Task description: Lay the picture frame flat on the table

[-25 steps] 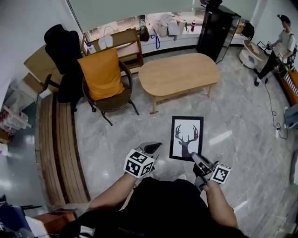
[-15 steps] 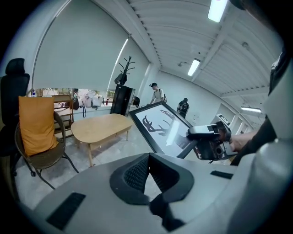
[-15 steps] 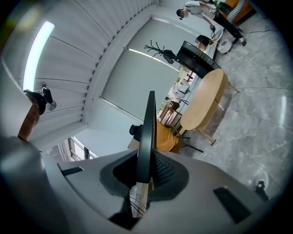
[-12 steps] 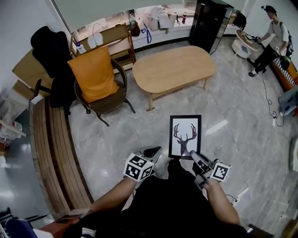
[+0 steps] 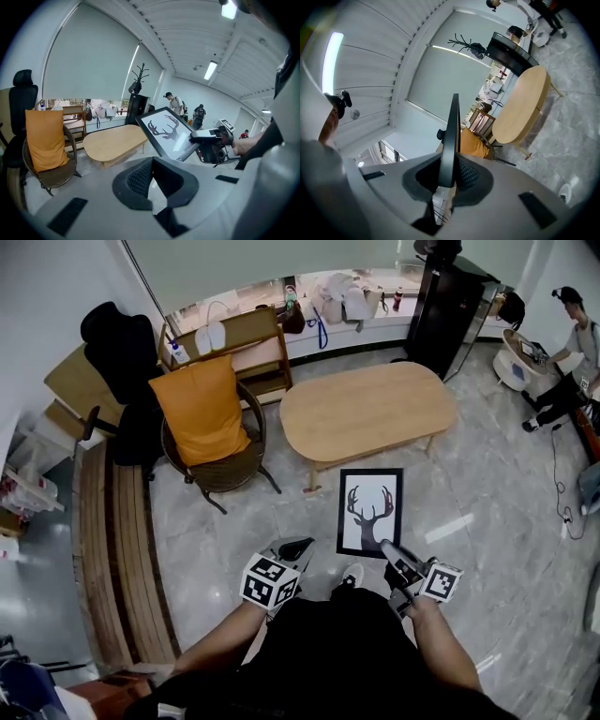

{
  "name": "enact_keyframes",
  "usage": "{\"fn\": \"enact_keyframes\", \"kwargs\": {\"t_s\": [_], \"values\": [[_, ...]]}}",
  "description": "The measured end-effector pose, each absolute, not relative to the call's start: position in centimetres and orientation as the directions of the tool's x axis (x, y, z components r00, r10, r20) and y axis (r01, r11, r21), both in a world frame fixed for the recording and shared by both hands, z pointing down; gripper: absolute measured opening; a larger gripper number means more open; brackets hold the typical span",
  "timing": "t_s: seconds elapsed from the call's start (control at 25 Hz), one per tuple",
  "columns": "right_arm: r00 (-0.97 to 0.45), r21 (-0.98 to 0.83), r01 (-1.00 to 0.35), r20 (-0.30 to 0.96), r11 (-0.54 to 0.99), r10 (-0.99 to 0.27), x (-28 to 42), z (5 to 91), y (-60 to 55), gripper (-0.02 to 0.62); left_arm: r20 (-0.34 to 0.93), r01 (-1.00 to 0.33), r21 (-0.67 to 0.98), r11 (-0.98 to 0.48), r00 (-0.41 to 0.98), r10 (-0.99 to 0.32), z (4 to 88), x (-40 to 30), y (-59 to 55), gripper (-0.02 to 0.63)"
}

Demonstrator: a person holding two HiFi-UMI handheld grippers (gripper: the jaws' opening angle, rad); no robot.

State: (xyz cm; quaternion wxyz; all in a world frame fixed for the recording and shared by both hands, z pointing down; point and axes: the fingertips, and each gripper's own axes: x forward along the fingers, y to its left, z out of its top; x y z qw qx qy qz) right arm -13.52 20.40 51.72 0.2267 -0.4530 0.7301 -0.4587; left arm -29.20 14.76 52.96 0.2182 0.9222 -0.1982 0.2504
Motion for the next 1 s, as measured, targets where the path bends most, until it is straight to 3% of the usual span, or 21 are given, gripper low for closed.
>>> {"fn": "enact_keyframes", "kwargs": {"t_s": [0.24, 0.6, 1.0], "values": [[-0.527, -0.866, -0.448, 0.055, 0.222, -0.848, -5.5, 49.4, 15.4, 0.031, 0.525, -0.476, 0.322, -0.818, 0.809, -0.263, 50.9, -19.2, 9.2, 0.0], [-0.447, -0.887, -0.446, 0.109, 0.116, -0.888, 1.8, 51.7, 12.9, 0.031, 0.574, -0.368, 0.332, -0.869, 0.81, -0.123, 53.0, -10.0, 6.5, 0.0], [-0.398, -0.878, -0.479, 0.198, 0.018, -0.896, 9.6, 54.4, 1.7, 0.031, 0.525, -0.301, 0.376, -0.877, 0.848, -0.066, 53.9, 0.3, -7.3, 0.0]]}}
